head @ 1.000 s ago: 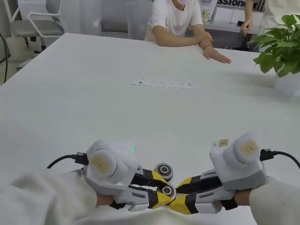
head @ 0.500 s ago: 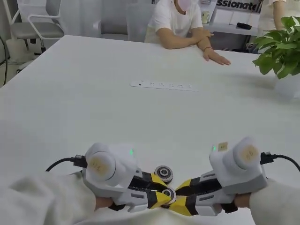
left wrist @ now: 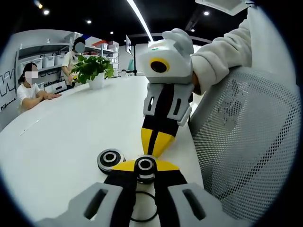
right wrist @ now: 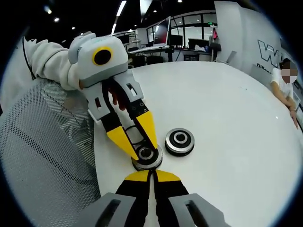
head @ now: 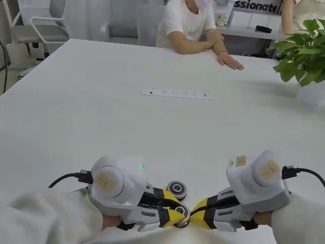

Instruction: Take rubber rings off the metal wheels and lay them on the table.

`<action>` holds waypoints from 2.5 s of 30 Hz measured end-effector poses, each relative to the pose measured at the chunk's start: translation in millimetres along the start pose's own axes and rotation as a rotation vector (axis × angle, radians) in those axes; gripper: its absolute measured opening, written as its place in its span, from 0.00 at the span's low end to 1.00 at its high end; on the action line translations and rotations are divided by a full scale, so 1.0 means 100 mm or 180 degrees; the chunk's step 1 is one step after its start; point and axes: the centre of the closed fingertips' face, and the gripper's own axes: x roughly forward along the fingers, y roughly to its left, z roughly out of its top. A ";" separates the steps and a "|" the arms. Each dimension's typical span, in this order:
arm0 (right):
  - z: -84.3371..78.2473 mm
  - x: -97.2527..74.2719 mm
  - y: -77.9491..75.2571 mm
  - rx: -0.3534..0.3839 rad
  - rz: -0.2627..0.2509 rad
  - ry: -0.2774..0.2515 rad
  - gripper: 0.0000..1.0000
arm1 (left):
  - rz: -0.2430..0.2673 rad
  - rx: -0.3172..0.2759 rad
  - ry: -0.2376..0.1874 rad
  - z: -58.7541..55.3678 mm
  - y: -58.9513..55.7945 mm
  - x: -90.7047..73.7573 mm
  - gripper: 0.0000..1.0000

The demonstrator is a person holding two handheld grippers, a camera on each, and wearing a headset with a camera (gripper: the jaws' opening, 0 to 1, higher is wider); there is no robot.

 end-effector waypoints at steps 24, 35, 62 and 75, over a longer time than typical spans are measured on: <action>0.11 -0.12 -0.07 0.1722 0.0130 -0.0199 0.00 | 0.0009 0.0076 0.0073 0.00 -0.01 0.00 0.07; 0.07 -0.14 -0.07 0.1969 0.0128 -0.0170 0.00 | -0.0001 0.0069 0.0074 0.00 0.00 0.00 0.08; 0.17 -0.11 0.01 0.2054 0.0256 -0.0256 0.00 | 0.0038 0.0061 0.0085 0.00 0.02 0.00 0.08; 0.21 -0.12 0.04 0.1973 0.0279 -0.0273 0.00 | 0.0043 0.0052 0.0081 0.00 0.03 0.00 0.08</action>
